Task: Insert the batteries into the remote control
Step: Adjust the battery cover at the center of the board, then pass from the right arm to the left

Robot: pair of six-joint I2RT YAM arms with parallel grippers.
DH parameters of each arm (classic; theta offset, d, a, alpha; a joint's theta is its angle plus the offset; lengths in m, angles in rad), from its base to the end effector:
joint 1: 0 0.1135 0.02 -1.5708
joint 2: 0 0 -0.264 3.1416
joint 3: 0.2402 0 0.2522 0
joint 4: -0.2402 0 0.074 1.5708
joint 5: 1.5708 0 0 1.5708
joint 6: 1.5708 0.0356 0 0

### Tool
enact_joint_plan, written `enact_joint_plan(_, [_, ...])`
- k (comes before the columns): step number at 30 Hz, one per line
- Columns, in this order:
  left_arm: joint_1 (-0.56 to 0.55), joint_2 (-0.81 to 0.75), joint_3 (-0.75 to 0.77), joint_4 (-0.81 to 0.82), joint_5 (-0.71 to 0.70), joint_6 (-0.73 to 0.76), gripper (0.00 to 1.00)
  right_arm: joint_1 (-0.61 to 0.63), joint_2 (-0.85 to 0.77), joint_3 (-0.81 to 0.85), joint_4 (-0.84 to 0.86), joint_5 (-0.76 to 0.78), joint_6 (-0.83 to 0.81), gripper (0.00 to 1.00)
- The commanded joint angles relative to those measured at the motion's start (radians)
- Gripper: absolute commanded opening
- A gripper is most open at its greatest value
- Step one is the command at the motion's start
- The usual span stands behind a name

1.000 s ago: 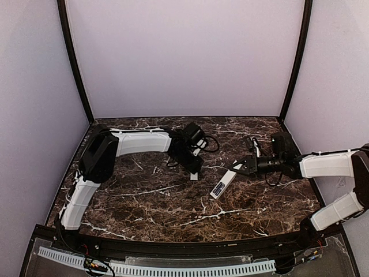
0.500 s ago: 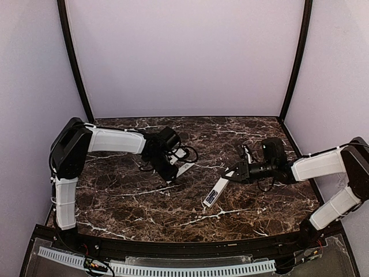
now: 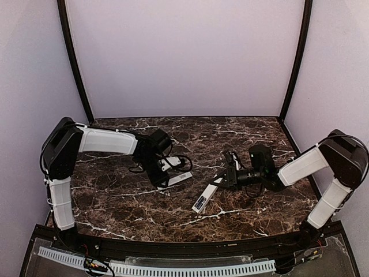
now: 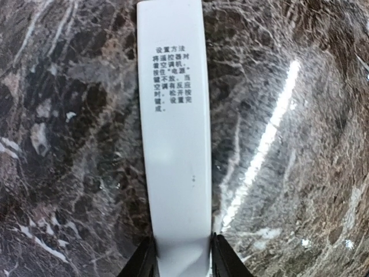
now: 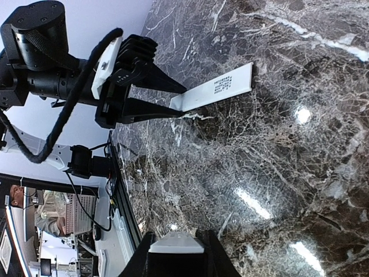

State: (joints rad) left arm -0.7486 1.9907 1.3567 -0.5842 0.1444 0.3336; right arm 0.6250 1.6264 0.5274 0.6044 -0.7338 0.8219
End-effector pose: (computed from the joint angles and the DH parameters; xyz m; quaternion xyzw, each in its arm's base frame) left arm 0.2883 -0.2748 0.1553 0.5166 0.8351 -0.1055 0.1565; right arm 0.2195 0.1878 0.1385 -0.1042 0.8157 0.5476 0.1547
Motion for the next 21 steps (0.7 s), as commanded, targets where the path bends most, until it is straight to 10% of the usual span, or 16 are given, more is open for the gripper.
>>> enact_joint_plan(1, [0.001,-0.025,-0.039,-0.145,0.054,0.116,0.35,0.024,0.047,0.005,0.149,0.022,0.067,0.0])
enact_joint_plan(13, [-0.039,-0.305,-0.166,0.11,0.04,-0.024,0.95,0.064,0.079,0.033,0.163,0.094,0.099,0.0])
enact_joint_plan(21, [-0.212,-0.429,-0.305,0.423,0.01,-0.299,0.94,0.1,0.089,0.018,0.246,0.173,0.179,0.0])
